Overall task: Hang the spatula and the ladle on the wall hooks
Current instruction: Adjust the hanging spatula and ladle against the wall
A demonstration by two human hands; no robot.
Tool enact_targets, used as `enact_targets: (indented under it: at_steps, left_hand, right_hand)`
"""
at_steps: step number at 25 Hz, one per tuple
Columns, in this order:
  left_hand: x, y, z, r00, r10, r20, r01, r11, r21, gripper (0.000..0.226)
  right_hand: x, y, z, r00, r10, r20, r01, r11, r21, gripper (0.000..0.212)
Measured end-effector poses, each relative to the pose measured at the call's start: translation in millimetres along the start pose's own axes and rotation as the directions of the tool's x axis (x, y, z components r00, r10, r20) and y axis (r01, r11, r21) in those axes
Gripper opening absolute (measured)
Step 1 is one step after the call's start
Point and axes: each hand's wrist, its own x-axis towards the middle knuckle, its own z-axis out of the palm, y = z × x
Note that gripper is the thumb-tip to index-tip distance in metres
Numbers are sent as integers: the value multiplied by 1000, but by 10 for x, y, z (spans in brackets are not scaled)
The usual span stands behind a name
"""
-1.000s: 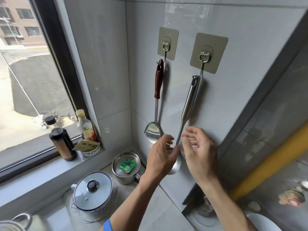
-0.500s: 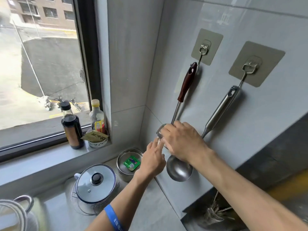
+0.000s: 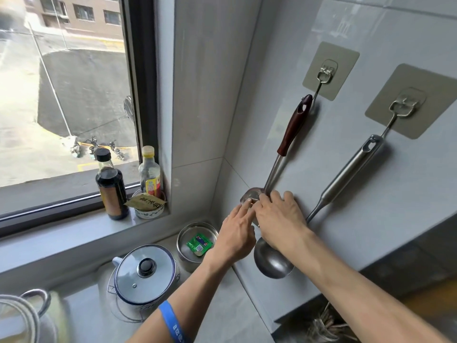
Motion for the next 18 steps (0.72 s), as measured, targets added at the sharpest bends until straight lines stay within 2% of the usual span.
enact_targets:
  at_steps: [6,14,18]
  left_hand:
    - [-16,-77,1,992,-6,130,-2,998,62,78]
    - [-22,-58,-74,986,-19,165,6,997,77,79]
    - [-6,-44,-60,977,-45,207,30,997,76,73]
  right_hand:
    - [-52,-57,80,999,24,32,-22,998,-59,41]
    - [-59,-64,111,998,40,42,-38,998,-56,48]
    - [-129,-95,41,999,31,32,-32,999,39,46]
